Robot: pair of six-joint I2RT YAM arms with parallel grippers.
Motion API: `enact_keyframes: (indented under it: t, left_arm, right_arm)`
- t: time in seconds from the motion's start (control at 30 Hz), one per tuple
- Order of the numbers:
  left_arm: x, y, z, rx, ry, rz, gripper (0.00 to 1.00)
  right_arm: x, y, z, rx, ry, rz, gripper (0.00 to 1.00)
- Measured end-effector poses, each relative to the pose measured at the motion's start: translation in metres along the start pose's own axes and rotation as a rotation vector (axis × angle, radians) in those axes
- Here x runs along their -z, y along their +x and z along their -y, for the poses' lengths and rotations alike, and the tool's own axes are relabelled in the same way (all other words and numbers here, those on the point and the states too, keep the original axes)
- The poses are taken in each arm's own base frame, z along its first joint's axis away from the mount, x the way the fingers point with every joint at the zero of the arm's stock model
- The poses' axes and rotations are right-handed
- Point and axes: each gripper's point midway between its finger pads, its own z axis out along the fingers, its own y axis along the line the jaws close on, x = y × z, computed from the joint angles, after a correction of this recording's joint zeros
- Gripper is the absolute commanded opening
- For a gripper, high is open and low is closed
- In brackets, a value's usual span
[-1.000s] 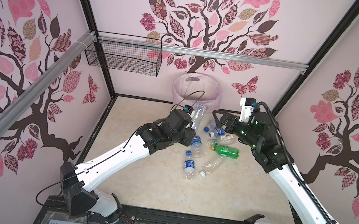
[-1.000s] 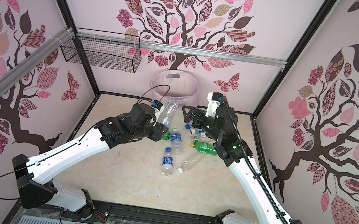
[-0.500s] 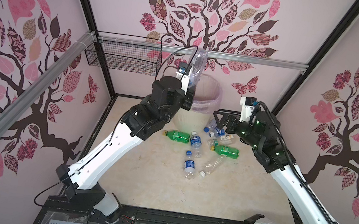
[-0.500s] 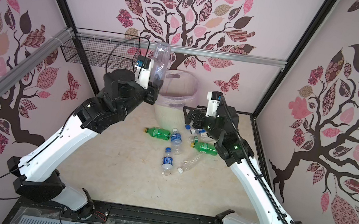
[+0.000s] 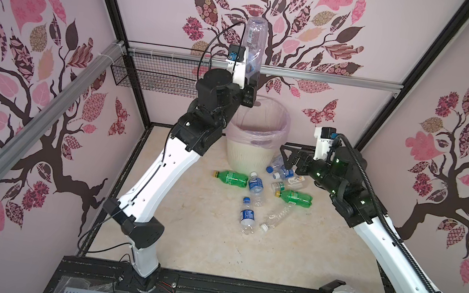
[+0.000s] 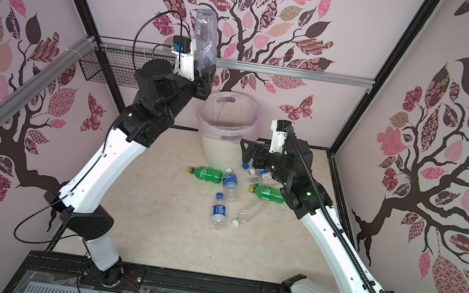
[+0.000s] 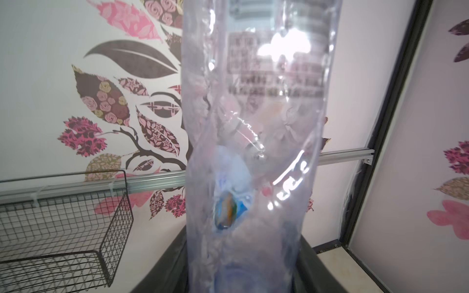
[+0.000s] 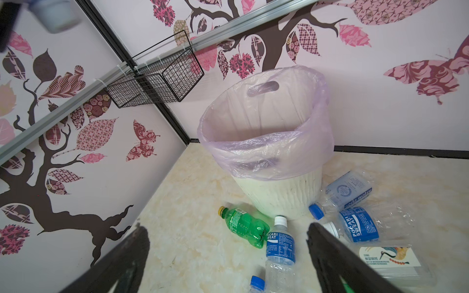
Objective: Throw the plastic bottles in the bin
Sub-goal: 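Raise the crushed bottle over the bin with left gripper and release it, then lower left gripper onto the small green Sprite bottle while right gripper lowers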
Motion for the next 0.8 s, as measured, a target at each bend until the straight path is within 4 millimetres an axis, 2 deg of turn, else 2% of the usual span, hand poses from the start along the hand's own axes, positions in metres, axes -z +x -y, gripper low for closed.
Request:
enact_keyframes:
  t: [0.07, 0.13, 0.2, 0.27, 0.37, 0.43, 0.57, 0.67, 0.73, 0.8]
  left_arm:
    - [-0.031, 0.047, -0.008, 0.013, -0.014, -0.094, 0.95]
    - [-0.050, 0.096, -0.006, 0.020, -0.007, -0.208, 0.97]
    - [-0.058, 0.141, 0.001, 0.019, 0.013, -0.319, 0.97]
    - [-0.054, 0.164, 0.008, 0.013, 0.032, -0.388, 0.97]
    - [-0.044, 0.157, 0.015, 0.017, 0.059, -0.388, 0.97]
    - [-0.033, 0.138, 0.017, 0.023, 0.073, -0.360, 0.97]
    - [-0.006, 0.088, 0.014, 0.039, 0.087, -0.274, 0.97]
    - [0.011, 0.064, 0.013, 0.045, 0.095, -0.229, 0.97]
    - [0.018, 0.062, 0.013, 0.044, 0.099, -0.226, 0.97]
    - [0.021, 0.073, 0.013, 0.039, 0.101, -0.251, 0.97]
  right_arm:
    - [0.000, 0.003, 0.001, -0.003, 0.003, -0.007, 1.00]
    - [0.001, 0.006, 0.002, -0.005, 0.003, -0.009, 1.00]
    - [0.005, 0.008, 0.003, -0.009, 0.004, -0.011, 0.99]
    - [0.008, 0.010, 0.003, -0.013, 0.003, -0.009, 1.00]
    - [0.009, 0.012, 0.003, -0.030, -0.002, -0.014, 1.00]
    - [0.009, 0.014, 0.002, -0.041, -0.006, -0.019, 1.00]
    - [0.008, 0.015, 0.002, -0.060, -0.012, -0.025, 1.00]
    - [0.008, 0.016, 0.001, -0.068, -0.013, -0.027, 0.99]
    - [0.008, 0.017, 0.002, -0.071, -0.011, -0.030, 1.00]
    - [0.008, 0.018, 0.002, -0.073, -0.010, -0.034, 0.99]
